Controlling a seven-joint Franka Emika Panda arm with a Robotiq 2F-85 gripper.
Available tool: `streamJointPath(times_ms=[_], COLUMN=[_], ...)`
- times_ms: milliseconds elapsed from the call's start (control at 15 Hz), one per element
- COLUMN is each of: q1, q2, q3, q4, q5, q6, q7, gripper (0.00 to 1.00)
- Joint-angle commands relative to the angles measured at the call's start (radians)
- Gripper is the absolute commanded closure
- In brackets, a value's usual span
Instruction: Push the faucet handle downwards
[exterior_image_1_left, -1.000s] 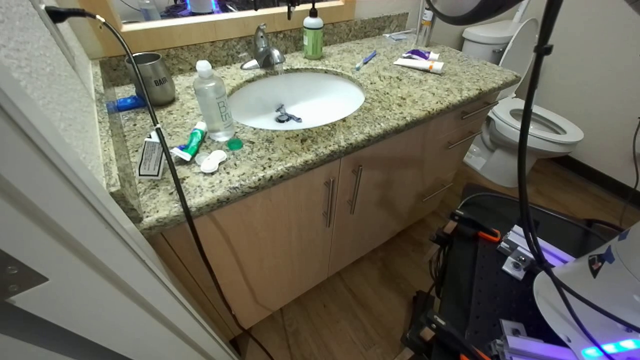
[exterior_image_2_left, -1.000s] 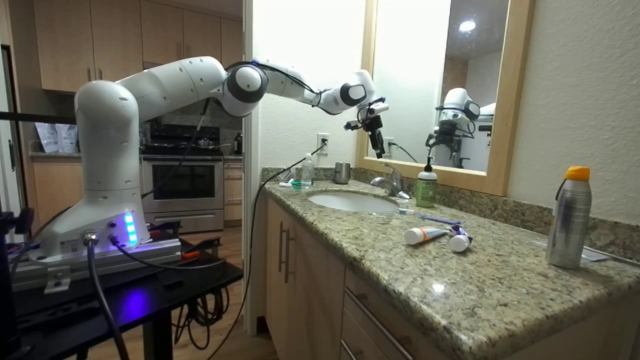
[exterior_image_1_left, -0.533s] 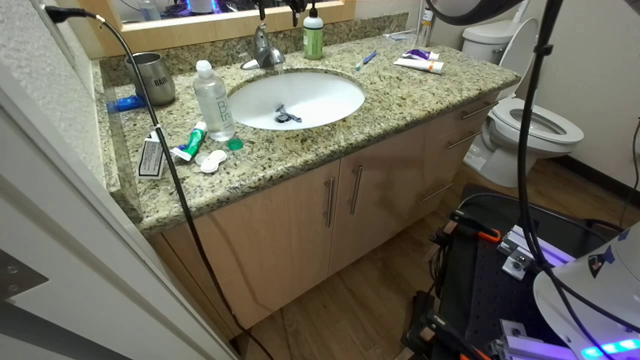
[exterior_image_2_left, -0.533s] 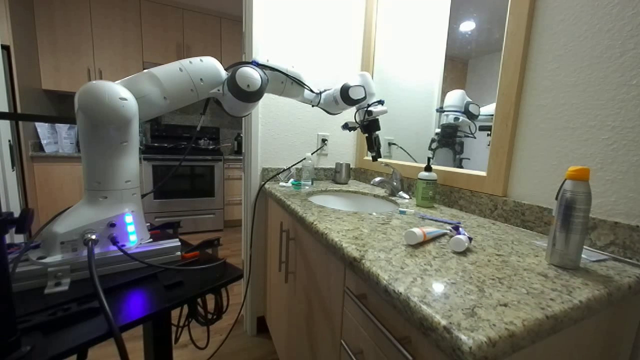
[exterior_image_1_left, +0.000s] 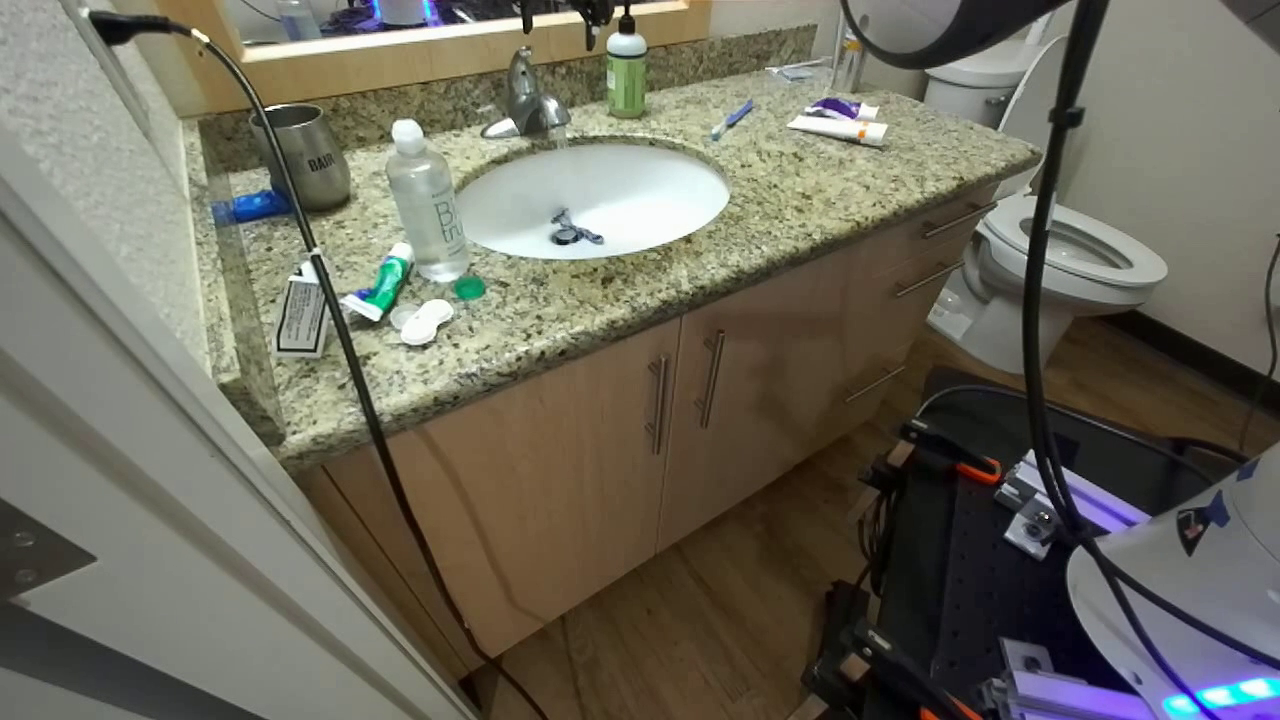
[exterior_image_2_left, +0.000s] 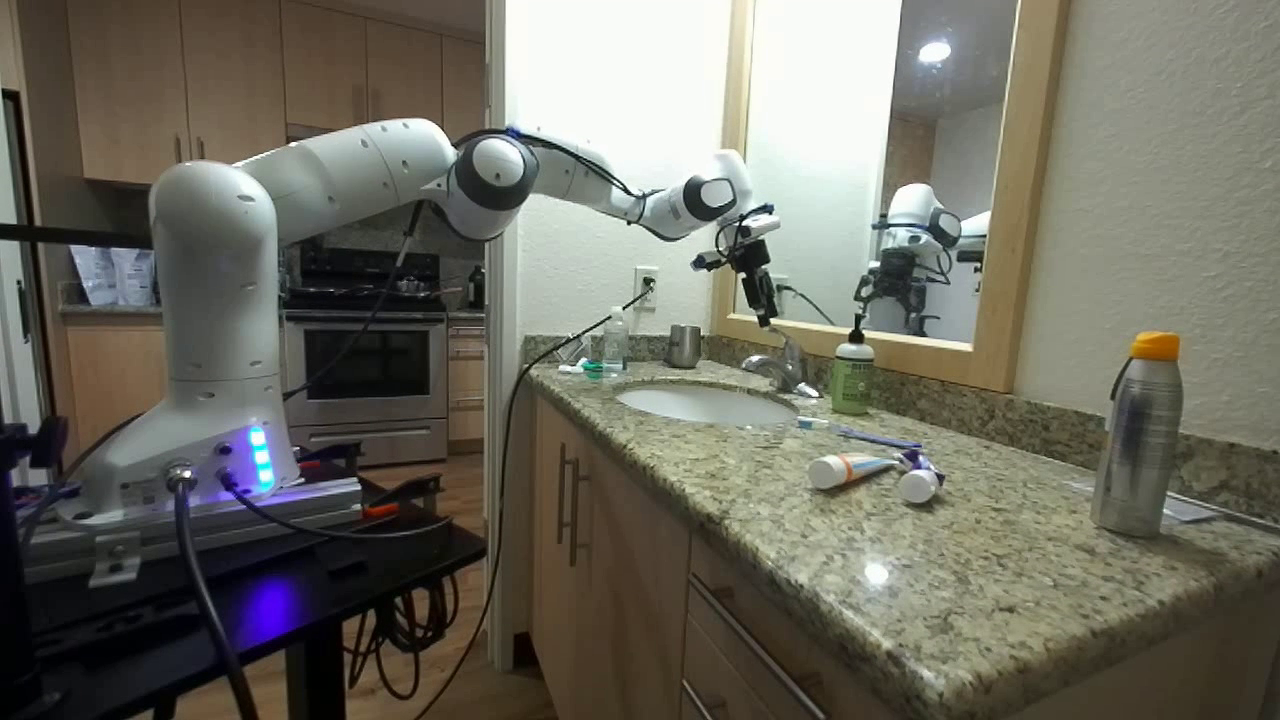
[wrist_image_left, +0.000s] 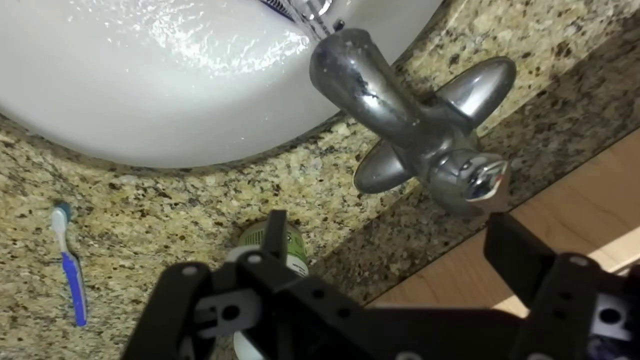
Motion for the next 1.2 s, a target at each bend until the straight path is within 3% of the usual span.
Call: streamJointPath(times_ms=[0, 600, 933, 1133], q1=[-0.001, 0.013, 0.011, 0.015], q2=[0.005, 0.029, 0.037, 0.039], q3=[-0.003, -0.028, -0.017, -0.016], q4=[0.000, 0.003, 0.010, 0.040], q5=[0.000, -0.032, -0.046, -0.031], q6=[0.007, -0.091, -0.261, -0.138], q7=[0.005, 0.047, 0.043, 0.095], gripper=[0.00, 0.00, 0.00, 0.00])
